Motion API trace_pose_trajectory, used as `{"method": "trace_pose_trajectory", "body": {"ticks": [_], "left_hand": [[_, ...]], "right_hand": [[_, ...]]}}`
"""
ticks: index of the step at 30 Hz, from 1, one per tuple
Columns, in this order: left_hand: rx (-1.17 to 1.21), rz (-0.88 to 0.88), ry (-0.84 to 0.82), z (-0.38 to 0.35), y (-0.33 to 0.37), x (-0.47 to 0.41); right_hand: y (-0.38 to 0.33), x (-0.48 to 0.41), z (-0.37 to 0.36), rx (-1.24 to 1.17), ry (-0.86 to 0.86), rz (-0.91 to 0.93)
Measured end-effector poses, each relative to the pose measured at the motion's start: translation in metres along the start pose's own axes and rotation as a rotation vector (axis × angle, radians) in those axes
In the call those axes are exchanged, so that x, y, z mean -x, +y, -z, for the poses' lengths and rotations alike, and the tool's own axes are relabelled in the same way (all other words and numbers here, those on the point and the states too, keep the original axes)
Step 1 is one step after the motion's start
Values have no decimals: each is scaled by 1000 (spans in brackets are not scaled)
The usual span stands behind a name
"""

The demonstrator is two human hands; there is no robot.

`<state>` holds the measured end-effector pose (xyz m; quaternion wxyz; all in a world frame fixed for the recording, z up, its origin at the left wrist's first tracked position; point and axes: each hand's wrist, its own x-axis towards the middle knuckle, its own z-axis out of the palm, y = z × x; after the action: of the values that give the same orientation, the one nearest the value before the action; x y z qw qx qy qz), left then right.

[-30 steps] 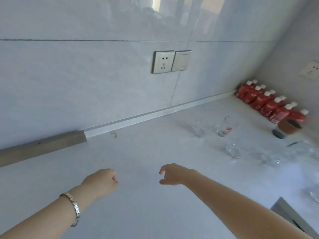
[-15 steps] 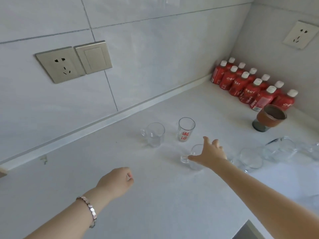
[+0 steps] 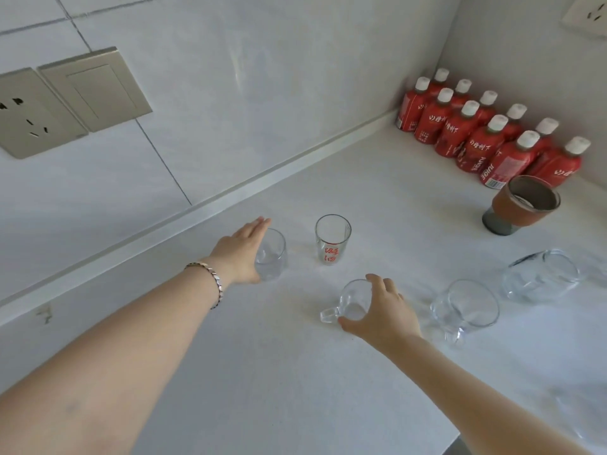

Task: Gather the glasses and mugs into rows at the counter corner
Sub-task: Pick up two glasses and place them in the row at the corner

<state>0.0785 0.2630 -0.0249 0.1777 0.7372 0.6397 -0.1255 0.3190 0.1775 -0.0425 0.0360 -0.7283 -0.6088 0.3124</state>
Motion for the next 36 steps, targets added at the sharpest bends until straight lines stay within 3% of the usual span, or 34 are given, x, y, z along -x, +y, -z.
{"method": "trace_pose_trajectory", "body": {"ticks": [3,7,17,28,36], "left_hand": [[74,15,-54,-5,4,-14],[140,124,41,-12,9,3],[628,454,273,-69,-14,158],[601,845,409,-98,-167,336],[573,1045,449,-127,-339,466]], "right_hand": [[7,7,5,-9,-46,60],[11,15,9,15,-45,132],[-45,43,-6,112,-157,362],[-219,133,-118,287,-333,796],[-348,230,-238,320,-353,885]]}}
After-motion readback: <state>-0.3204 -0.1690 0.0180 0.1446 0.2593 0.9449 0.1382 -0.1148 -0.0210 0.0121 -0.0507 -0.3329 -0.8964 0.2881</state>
